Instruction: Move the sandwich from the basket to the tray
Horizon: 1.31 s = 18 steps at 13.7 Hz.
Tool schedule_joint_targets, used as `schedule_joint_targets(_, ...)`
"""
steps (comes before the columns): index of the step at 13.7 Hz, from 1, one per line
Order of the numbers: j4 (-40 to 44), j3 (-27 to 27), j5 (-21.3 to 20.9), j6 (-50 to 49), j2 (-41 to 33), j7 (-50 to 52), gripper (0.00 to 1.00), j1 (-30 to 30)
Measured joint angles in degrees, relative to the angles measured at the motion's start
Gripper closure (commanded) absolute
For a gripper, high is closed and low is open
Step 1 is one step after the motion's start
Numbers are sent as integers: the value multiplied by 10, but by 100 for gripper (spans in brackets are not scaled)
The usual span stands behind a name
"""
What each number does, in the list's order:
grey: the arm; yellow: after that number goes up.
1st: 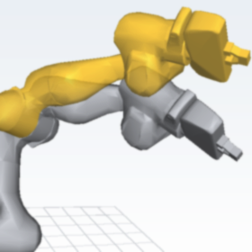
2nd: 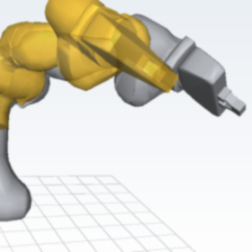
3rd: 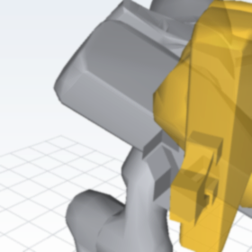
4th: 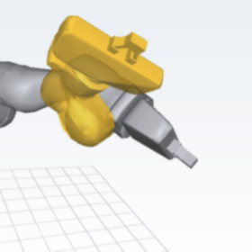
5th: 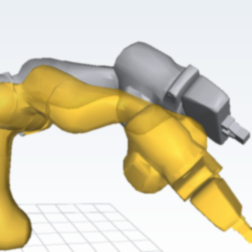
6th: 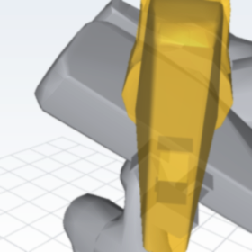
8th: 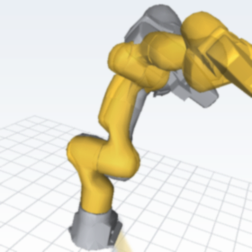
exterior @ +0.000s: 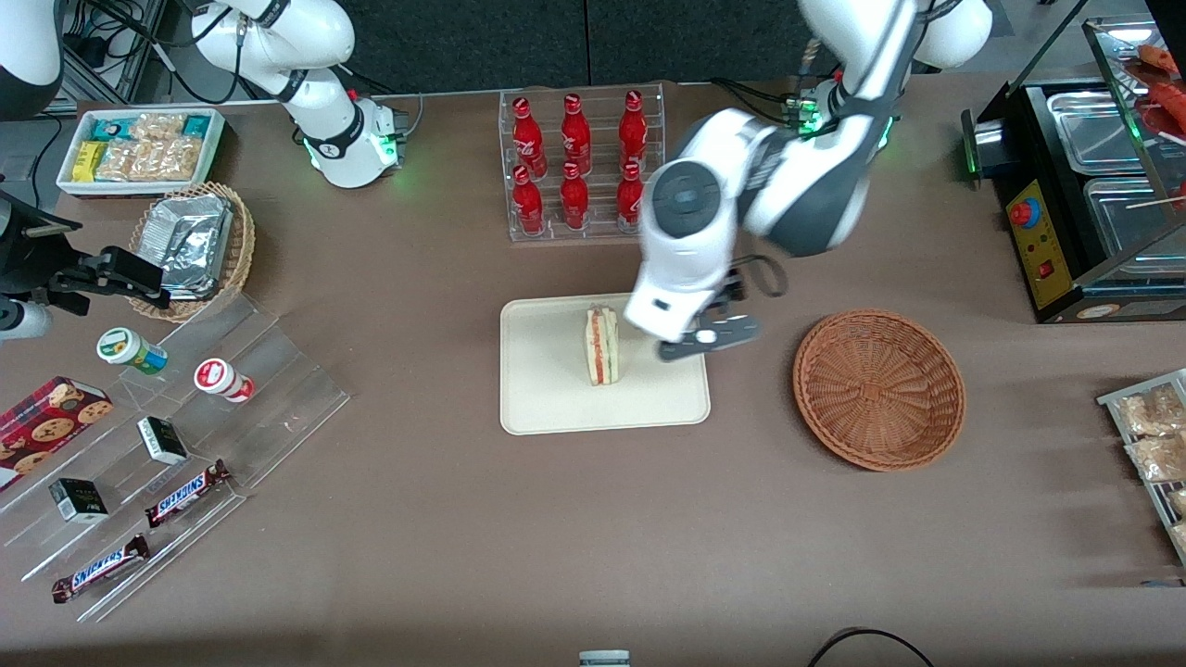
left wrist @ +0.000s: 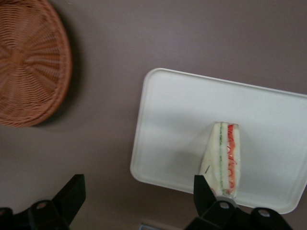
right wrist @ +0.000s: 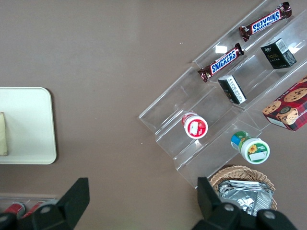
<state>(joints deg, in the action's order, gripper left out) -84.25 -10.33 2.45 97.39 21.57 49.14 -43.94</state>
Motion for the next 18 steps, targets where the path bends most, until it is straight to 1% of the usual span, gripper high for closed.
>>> schedule_joint_targets(2,0,-1,0,-41,-39,-28,1,36)
schedule_joint_targets(4,-1,-3,0,-86,-76,-81,1,74)
schedule_joint_targets(7,-3,-4,-1,-140,-117,-186,1,144)
schedule_joint_targets(12,-4,-6,-8,-197,-165,-387,1,264)
schedule_joint_targets(15,-5,-6,-16,-221,-194,-493,1,311)
schedule_joint_targets(18,-5,-5,-32,-232,-213,-526,0,323)
